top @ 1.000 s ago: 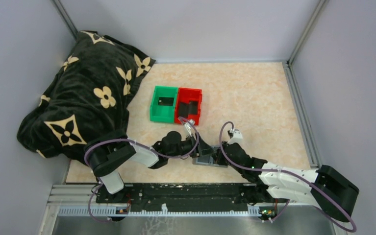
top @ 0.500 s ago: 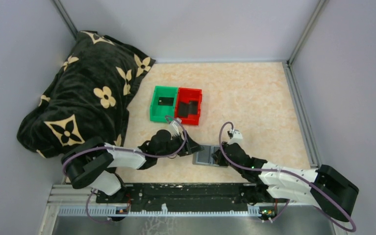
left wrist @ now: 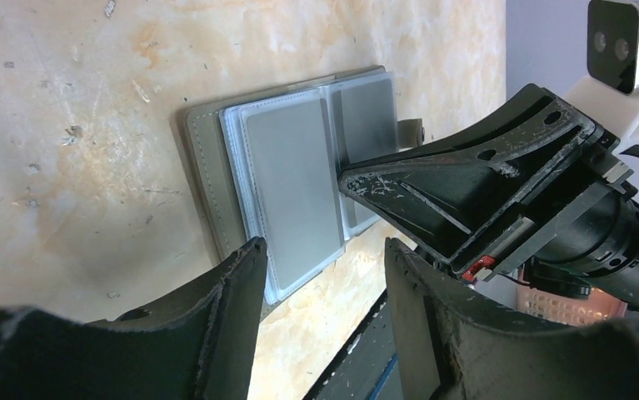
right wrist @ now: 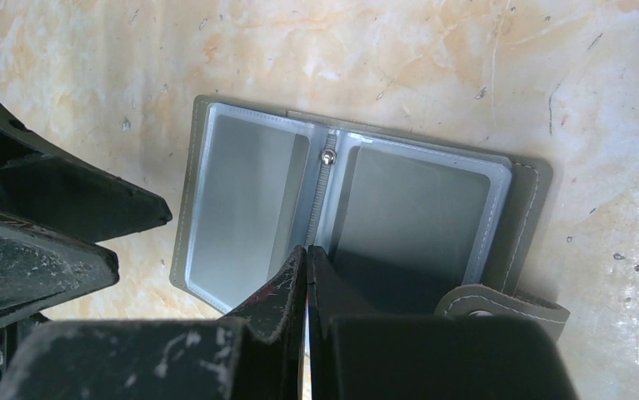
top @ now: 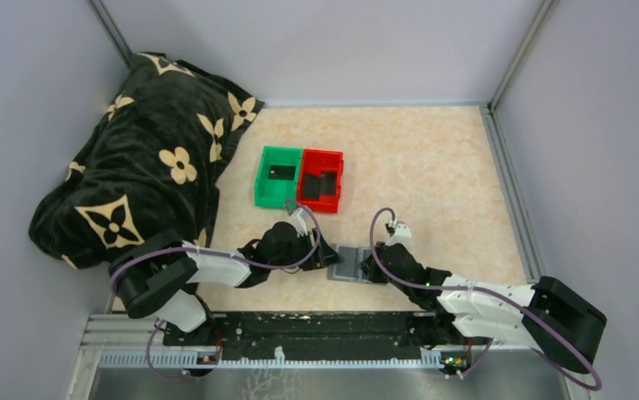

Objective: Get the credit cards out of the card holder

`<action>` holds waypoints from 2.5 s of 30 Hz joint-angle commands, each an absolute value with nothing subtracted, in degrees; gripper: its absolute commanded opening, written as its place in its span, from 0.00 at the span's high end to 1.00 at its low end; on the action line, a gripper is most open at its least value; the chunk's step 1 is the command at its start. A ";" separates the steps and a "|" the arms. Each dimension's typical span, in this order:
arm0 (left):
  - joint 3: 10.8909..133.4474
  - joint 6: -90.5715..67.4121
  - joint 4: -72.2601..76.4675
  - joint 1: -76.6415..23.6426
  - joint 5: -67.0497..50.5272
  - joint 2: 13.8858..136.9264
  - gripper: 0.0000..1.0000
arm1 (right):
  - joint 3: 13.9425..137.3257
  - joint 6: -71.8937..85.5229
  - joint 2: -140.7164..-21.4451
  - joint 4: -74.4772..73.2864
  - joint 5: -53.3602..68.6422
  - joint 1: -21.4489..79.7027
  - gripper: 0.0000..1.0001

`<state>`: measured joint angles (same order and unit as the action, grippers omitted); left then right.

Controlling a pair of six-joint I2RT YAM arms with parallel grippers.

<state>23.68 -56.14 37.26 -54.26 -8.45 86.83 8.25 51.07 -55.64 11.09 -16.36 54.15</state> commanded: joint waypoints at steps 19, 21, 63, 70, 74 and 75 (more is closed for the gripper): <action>27.38 -54.25 36.93 -55.05 -10.11 91.19 0.39 | 9.67 50.37 -57.12 14.15 -16.28 54.63 1.00; 27.79 -53.98 36.55 -55.08 -10.17 91.46 0.39 | 9.67 50.32 -57.04 14.00 -16.38 54.59 1.00; 30.42 -58.38 51.97 -57.35 -15.05 94.28 0.39 | 8.74 50.69 -57.31 14.97 -15.56 54.59 1.00; 32.29 -57.63 50.69 -57.35 -15.70 94.70 0.40 | 8.51 50.70 -57.14 15.03 -15.53 54.56 1.00; 32.22 -58.70 52.16 -57.30 -16.69 95.94 0.40 | 8.66 51.06 -56.51 14.88 -15.50 54.63 1.00; 32.17 -58.83 52.52 -57.36 -16.84 96.05 0.39 | 8.70 51.02 -56.39 14.79 -15.62 54.63 1.00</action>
<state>28.58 -56.97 44.64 -55.51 -11.60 95.68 8.27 49.67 -57.01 12.25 -21.37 53.82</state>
